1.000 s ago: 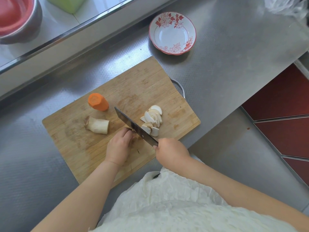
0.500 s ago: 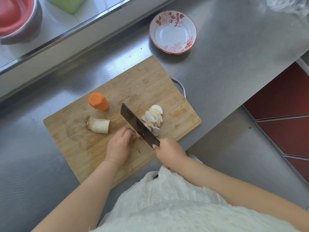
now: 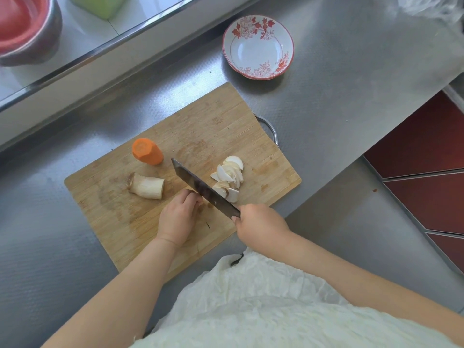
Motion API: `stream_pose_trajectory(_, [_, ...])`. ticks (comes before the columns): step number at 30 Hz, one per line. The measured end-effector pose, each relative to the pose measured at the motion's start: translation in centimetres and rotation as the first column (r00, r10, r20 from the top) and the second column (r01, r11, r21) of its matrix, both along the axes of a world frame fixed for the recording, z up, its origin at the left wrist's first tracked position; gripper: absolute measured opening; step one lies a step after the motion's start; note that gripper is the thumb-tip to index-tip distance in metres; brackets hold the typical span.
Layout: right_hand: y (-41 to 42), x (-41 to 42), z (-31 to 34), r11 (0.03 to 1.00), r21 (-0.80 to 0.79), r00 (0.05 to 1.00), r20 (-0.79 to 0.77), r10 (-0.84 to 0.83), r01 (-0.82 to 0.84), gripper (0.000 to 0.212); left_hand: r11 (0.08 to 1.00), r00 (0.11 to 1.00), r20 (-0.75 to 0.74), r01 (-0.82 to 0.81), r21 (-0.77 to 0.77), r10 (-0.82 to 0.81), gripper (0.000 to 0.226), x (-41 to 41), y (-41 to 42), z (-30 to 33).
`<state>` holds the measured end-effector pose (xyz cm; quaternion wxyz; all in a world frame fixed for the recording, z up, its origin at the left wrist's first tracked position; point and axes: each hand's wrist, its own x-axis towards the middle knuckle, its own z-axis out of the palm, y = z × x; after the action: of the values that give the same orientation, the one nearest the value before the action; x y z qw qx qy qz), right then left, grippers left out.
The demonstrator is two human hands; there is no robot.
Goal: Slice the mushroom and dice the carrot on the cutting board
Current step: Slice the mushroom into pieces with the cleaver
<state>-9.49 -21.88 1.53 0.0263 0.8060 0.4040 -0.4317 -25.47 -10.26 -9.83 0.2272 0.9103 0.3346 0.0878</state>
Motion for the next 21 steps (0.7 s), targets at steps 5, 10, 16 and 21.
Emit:
stream_pose_trajectory(5, [0.2, 0.0, -0.1, 1.000, -0.023, 1.000, -0.005, -0.009, 0.009, 0.027, 1.000, 1.000, 0.000, 0.003, 0.014, -0.003, 0.015, 0.0, 0.0, 0.0])
stream_pose_trajectory(10, [0.5, -0.1, -0.2, 0.999, -0.051, 1.000, -0.006, -0.010, 0.009, 0.027, 1.000, 1.000, 0.006, 0.003, 0.005, -0.003, 0.020, -0.1, 0.0, 0.2])
stream_pose_trajectory(16, [0.5, -0.2, -0.7, 0.997, -0.077, 1.000, -0.018, -0.023, 0.021, 0.028, 1.000, 1.000, 0.015, 0.016, 0.016, -0.017, 0.017, -0.1, 0.1, 0.2])
stream_pose_trajectory(21, [0.6, -0.5, -1.1, 0.996, -0.084, 0.999, -0.038, -0.028, 0.024, 0.025, 1.000, 1.000, 0.006, 0.020, 0.018, -0.021, 0.016, -0.2, 0.0, 0.1])
